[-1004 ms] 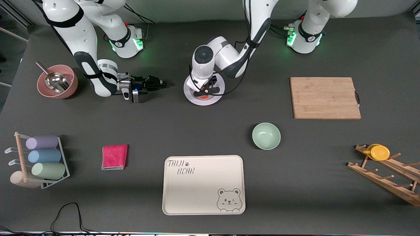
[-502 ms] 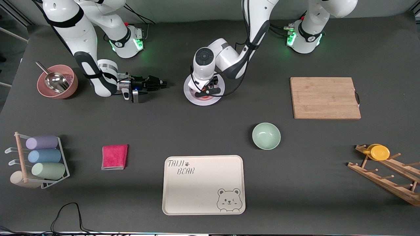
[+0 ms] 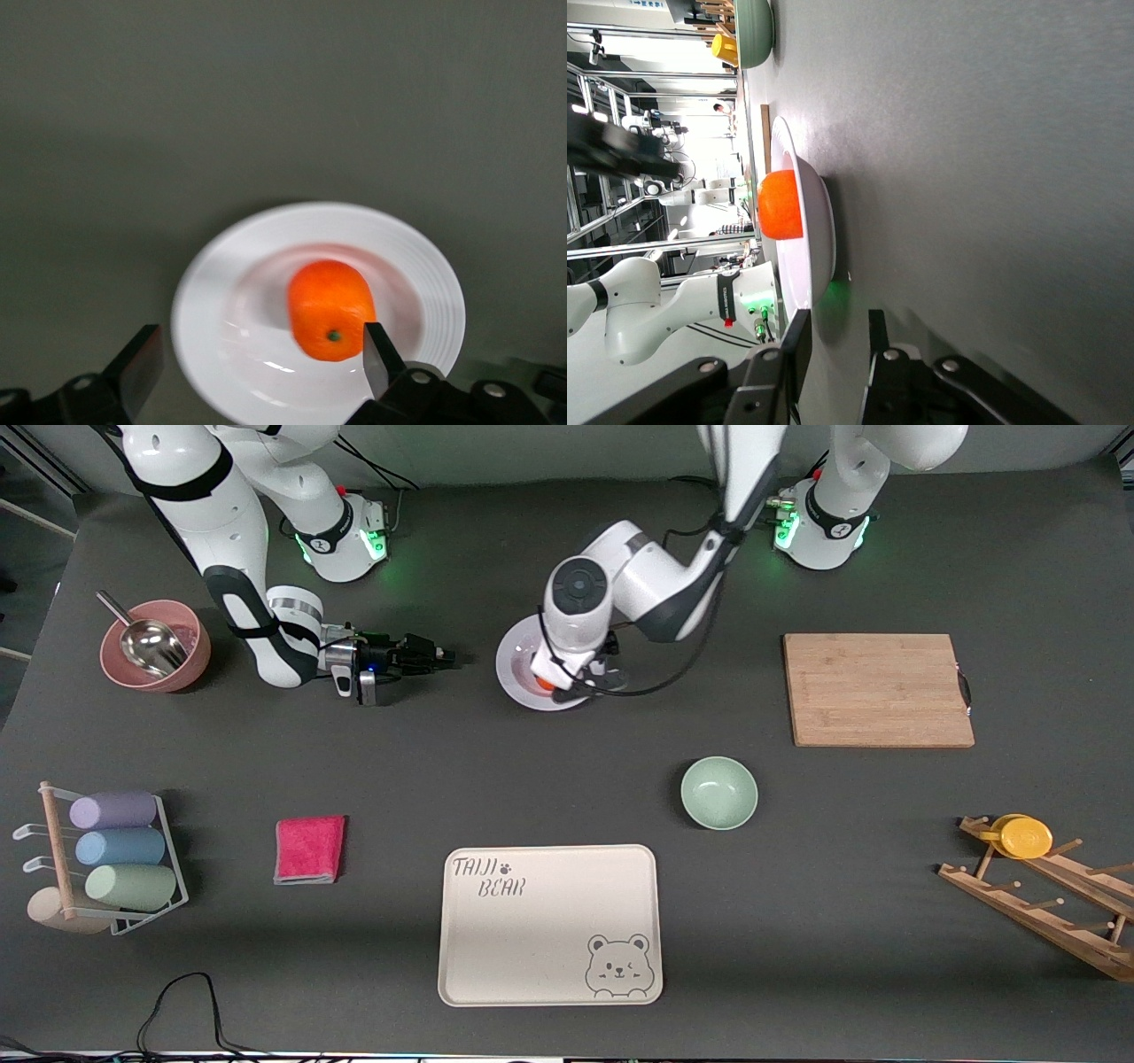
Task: Place orange and plate with both arms
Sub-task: 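Lower the orange onto the plate and open the left gripper, then grip the plate rim with the right gripper while the left gripper withdraws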
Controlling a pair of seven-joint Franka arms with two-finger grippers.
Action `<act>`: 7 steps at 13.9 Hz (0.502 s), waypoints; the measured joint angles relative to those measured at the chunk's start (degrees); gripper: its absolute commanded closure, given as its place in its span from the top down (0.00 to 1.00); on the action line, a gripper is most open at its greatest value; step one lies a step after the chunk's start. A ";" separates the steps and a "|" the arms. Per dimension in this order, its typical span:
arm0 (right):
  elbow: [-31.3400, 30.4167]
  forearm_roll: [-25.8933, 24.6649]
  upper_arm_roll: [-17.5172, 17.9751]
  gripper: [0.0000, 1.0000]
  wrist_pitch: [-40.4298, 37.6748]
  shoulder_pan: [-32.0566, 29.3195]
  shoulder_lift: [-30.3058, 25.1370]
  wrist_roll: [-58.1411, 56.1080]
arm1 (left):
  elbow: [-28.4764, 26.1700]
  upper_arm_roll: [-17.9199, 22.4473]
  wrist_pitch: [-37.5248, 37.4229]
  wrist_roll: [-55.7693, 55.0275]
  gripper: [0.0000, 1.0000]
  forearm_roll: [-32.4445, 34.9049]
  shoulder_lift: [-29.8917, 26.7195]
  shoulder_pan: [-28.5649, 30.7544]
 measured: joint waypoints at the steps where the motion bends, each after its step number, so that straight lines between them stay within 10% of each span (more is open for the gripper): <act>1: 0.19 1.57 0.18 0.32 0.00 1.10 0.14 -0.04 | 0.06 0.13 -3.57 3.24 1.00 0.66 -2.57 3.26; 7: 2.86 13.43 0.51 0.32 0.00 10.52 1.76 -0.05 | 0.02 0.39 -18.25 21.19 1.00 7.87 -13.07 21.78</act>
